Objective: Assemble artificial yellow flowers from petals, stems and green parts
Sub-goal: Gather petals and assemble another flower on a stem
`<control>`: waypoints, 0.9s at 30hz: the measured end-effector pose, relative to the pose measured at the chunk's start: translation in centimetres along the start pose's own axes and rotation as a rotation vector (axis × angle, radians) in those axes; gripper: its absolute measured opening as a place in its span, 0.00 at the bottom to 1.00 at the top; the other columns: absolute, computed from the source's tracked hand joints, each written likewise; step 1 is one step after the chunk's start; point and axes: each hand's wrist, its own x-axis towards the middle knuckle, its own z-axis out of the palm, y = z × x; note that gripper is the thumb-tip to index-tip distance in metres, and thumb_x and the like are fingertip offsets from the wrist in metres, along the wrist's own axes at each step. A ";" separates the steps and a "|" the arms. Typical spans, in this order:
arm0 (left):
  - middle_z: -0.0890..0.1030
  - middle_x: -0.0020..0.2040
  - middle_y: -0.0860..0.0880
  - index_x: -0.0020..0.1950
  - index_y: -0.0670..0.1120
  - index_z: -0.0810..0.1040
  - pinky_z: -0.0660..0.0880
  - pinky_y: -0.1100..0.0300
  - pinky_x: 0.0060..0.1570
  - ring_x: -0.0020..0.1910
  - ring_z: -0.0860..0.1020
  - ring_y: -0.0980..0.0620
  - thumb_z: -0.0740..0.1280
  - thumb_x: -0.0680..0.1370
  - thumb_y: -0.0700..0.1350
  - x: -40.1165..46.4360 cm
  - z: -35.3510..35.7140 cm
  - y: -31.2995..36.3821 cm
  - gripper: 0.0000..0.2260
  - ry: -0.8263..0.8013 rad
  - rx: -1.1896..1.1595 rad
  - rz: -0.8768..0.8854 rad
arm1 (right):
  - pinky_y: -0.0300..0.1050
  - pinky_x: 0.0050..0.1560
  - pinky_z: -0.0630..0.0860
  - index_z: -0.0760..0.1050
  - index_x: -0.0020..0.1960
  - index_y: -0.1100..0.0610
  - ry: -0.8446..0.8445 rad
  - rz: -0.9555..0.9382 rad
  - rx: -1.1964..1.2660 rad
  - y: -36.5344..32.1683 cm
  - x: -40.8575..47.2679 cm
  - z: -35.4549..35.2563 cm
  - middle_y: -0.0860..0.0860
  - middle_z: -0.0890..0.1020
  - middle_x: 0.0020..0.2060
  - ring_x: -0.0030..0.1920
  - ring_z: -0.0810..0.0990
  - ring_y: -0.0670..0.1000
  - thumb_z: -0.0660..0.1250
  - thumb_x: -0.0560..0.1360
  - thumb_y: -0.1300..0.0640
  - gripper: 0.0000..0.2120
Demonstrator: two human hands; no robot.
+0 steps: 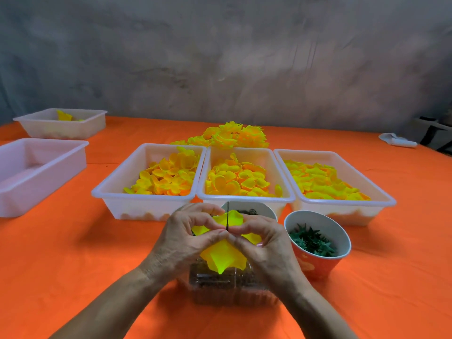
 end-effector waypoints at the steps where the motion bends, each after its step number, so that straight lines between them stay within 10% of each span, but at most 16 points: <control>1: 0.83 0.49 0.56 0.34 0.49 0.83 0.68 0.70 0.56 0.54 0.76 0.64 0.77 0.66 0.42 0.0 0.0 0.1 0.04 -0.005 0.026 0.015 | 0.53 0.60 0.73 0.84 0.40 0.52 0.003 -0.010 -0.035 -0.1 -0.1 -0.1 0.45 0.84 0.49 0.57 0.78 0.50 0.77 0.66 0.59 0.04; 6: 0.83 0.45 0.55 0.35 0.45 0.83 0.70 0.67 0.54 0.51 0.77 0.62 0.77 0.66 0.35 0.2 0.0 0.9 0.07 -0.044 0.128 0.074 | 0.30 0.55 0.72 0.84 0.47 0.50 -0.066 0.041 -0.117 -1.0 -0.3 -2.2 0.38 0.77 0.52 0.56 0.75 0.37 0.73 0.70 0.62 0.09; 13: 0.84 0.42 0.53 0.34 0.54 0.81 0.75 0.56 0.54 0.48 0.81 0.55 0.77 0.67 0.40 -0.2 0.3 1.1 0.10 0.022 0.082 -0.022 | 0.44 0.49 0.78 0.84 0.44 0.59 0.195 0.250 -0.262 0.2 1.0 -9.6 0.54 0.85 0.40 0.41 0.83 0.47 0.72 0.68 0.67 0.07; 19: 0.84 0.40 0.51 0.33 0.53 0.81 0.77 0.54 0.53 0.45 0.81 0.55 0.78 0.66 0.40 -0.2 0.7 0.8 0.10 0.029 -0.016 -0.038 | 0.46 0.52 0.76 0.84 0.48 0.58 -0.067 0.355 -0.816 3.5 2.1 -10.7 0.56 0.85 0.47 0.52 0.81 0.55 0.72 0.67 0.63 0.10; 27: 0.84 0.39 0.51 0.33 0.55 0.80 0.78 0.49 0.51 0.43 0.82 0.53 0.78 0.65 0.40 -0.4 0.9 0.7 0.12 0.070 -0.059 0.011 | 0.33 0.36 0.68 0.85 0.41 0.55 -0.308 0.264 -0.871 4.6 3.3 -9.7 0.49 0.83 0.34 0.37 0.77 0.47 0.68 0.70 0.61 0.07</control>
